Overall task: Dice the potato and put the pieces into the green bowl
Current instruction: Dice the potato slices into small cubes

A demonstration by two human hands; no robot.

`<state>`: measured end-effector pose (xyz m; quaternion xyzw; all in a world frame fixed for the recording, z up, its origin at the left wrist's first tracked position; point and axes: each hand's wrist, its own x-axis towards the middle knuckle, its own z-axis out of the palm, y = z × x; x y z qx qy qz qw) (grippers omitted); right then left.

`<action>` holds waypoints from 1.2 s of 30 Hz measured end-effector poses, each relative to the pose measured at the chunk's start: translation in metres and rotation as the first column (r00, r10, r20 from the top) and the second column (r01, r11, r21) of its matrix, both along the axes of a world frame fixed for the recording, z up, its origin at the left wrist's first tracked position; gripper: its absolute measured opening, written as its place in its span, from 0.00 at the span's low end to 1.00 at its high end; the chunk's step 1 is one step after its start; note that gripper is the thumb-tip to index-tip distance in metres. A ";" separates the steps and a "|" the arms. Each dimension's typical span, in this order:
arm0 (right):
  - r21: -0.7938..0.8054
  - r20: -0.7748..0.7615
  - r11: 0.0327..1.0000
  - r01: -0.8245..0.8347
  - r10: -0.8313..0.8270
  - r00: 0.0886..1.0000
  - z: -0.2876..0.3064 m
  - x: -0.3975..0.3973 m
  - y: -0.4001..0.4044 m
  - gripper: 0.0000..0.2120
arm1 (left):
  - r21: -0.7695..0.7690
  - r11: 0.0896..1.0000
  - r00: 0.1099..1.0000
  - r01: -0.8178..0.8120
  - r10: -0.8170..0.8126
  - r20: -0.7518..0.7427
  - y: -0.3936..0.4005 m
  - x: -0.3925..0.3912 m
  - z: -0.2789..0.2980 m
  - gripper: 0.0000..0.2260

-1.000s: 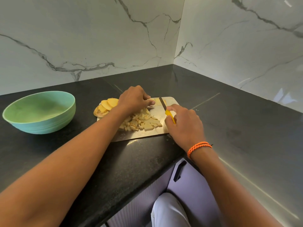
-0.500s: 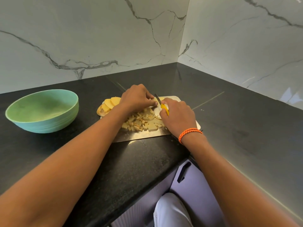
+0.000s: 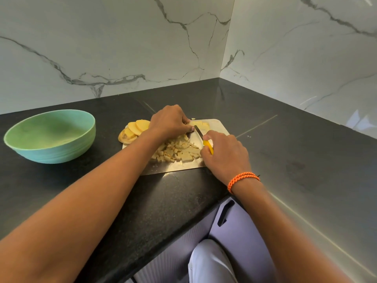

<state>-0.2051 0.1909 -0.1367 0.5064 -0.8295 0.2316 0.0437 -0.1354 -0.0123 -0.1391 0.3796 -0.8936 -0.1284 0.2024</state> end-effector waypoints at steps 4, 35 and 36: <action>-0.013 0.031 1.000 -0.003 0.003 1.000 -0.001 -0.001 0.022 0.16 | -0.006 1.000 1.000 0.012 -0.012 0.001 0.003 0.002 0.001 0.15; -0.043 -0.083 0.999 -0.023 0.019 0.996 -0.004 -0.004 -0.044 0.17 | 0.095 0.994 0.994 0.063 -0.053 -0.098 -0.007 0.011 0.006 0.09; -0.026 -0.090 0.999 -0.029 0.026 0.996 -0.002 -0.004 -0.045 0.16 | 0.099 0.993 0.994 0.060 -0.051 -0.093 -0.007 0.011 0.006 0.09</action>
